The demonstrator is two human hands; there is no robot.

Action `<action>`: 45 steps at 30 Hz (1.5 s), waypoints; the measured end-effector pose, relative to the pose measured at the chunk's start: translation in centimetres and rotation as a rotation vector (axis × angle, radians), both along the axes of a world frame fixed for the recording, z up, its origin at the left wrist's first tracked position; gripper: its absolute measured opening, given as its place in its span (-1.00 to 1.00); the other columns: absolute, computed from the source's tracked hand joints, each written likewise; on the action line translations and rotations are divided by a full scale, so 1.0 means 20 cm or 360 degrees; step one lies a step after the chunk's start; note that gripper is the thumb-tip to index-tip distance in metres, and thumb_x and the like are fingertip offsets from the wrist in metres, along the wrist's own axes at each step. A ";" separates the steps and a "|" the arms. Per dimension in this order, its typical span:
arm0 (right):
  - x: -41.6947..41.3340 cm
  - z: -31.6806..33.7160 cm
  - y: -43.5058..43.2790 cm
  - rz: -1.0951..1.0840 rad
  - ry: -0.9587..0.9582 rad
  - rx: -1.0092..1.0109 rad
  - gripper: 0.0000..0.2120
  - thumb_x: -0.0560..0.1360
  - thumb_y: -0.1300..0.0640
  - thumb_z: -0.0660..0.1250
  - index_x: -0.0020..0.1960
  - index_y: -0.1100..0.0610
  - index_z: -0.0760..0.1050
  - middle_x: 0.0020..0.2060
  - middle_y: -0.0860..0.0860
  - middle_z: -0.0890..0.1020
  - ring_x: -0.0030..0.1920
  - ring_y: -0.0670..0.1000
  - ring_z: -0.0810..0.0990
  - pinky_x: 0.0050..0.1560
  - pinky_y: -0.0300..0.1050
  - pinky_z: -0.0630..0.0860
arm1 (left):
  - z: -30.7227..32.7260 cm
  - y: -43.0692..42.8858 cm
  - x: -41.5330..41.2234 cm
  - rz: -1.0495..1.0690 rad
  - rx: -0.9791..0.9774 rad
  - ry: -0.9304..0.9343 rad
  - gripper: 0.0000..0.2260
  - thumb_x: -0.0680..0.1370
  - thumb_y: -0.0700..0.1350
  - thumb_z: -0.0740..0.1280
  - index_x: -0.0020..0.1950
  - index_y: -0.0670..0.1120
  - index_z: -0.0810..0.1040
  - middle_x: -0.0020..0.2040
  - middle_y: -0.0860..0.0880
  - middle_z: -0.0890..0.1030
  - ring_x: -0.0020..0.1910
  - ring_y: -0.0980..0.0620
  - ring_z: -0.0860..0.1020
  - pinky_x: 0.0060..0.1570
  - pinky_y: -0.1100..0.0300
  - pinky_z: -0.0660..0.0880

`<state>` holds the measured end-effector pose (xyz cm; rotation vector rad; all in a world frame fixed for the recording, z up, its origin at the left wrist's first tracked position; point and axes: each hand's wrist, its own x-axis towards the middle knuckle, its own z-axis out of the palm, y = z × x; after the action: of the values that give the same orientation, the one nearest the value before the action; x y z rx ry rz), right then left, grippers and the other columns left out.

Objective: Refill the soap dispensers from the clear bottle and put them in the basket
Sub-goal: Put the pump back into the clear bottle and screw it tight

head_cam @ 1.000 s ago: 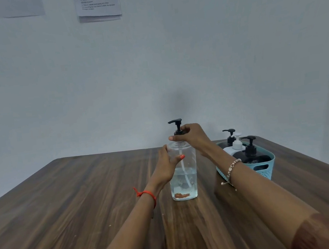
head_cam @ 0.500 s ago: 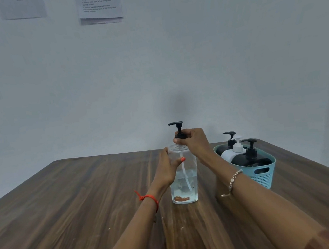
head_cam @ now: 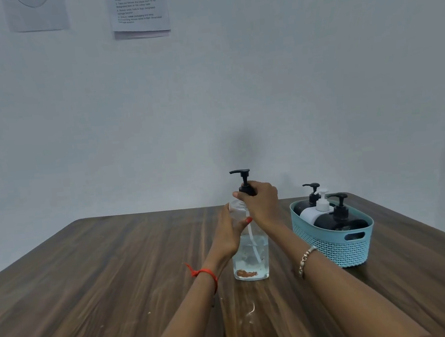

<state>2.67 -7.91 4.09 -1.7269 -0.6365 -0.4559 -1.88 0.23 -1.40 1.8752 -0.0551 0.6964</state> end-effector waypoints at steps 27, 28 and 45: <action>-0.10 -0.42 -0.20 0.0162 0.0448 -0.0334 -0.53 0.56 0.18 0.23 0.44 0.14 0.21 0.31 0.08 0.47 0.30 0.08 0.44 0.18 -0.19 0.37 | -0.18 -0.08 -0.15 0.0177 -0.0203 0.0221 -0.75 0.61 -0.23 0.17 0.23 -0.29 0.48 0.16 -0.23 0.58 0.14 -0.15 0.57 0.08 0.12 0.54; -0.10 -0.42 -0.19 0.0130 0.0430 -0.0319 -0.55 0.55 0.19 0.23 0.42 0.14 0.24 0.29 0.09 0.49 0.27 0.07 0.46 0.10 -0.25 0.37 | -0.18 -0.08 -0.15 0.0201 -0.0209 0.0214 -0.75 0.60 -0.23 0.18 0.22 -0.30 0.50 0.15 -0.24 0.59 0.13 -0.15 0.58 0.08 0.09 0.54; 0.72 0.22 0.05 -0.0238 0.0605 -0.0114 -0.78 0.35 0.48 0.38 -0.28 0.26 0.38 -0.19 0.20 0.54 -0.14 0.09 0.52 -0.38 -0.17 0.45 | 0.25 0.16 0.70 0.0252 0.0012 -0.0069 -0.82 0.57 -0.31 0.21 0.09 -0.33 0.55 0.04 -0.26 0.63 0.01 -0.12 0.59 -0.23 0.33 0.49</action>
<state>17.02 -6.97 8.52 -1.8729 -0.2541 -0.1992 12.17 3.47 3.64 1.8857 0.0639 0.8459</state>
